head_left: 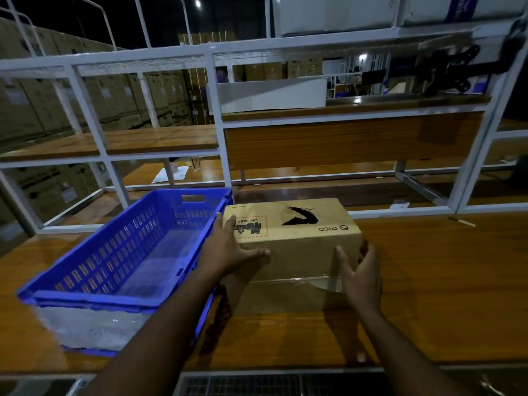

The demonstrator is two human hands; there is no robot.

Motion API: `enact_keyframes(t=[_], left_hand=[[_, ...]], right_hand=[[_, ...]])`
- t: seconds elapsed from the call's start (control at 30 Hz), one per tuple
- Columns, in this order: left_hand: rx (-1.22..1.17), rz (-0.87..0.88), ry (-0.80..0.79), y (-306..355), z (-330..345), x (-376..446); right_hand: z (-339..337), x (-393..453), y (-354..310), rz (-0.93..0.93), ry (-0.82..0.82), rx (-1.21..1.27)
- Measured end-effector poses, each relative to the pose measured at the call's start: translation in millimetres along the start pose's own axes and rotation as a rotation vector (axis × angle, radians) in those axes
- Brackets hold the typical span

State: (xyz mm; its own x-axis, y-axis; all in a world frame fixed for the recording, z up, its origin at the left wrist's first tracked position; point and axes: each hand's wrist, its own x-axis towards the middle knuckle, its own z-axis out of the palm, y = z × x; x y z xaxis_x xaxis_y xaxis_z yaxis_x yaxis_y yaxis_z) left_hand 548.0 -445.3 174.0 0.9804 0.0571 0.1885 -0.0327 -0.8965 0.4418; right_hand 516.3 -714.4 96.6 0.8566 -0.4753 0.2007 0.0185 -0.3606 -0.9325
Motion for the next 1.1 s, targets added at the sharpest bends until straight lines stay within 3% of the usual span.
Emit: enact_keyframes(t=[0.13, 0.3, 0.47, 0.67, 0.93, 1.0, 1.1], left_hand=[[-0.096, 0.008, 0.055, -4.4, 2.1, -6.0], [-0.350, -0.084, 0.134, -11.8, 6.0, -13.2], [-0.804, -0.261, 0.049, -16.9, 23.8, -35.2], [-0.931, -0.292, -0.127, -3.3, 64.9, -70.6], [-0.773, -0.060, 0.064, -0.2, 34.4, -52.6], [-0.725, 0.014, 0.211, 3.6, 17.3, -45.9], [-0.433, 0.235, 0.480, 10.0, -12.3, -37.8]], right_hand=[[5.2, -7.6, 15.6, 0.039, -0.079, -0.003], [2.2, 7.8, -10.6, -0.111, -0.029, -0.039], [-12.9, 30.0, -78.3, -0.458, 0.035, -0.070], [3.7, 20.4, -131.3, -0.811, -0.084, -0.275], [46.7, -14.2, -127.6, -1.022, -0.220, -0.428], [50.3, -15.5, -128.5, -1.019, -0.229, -0.417], [42.8, -5.4, -127.1, -0.959, -0.160, -0.440]])
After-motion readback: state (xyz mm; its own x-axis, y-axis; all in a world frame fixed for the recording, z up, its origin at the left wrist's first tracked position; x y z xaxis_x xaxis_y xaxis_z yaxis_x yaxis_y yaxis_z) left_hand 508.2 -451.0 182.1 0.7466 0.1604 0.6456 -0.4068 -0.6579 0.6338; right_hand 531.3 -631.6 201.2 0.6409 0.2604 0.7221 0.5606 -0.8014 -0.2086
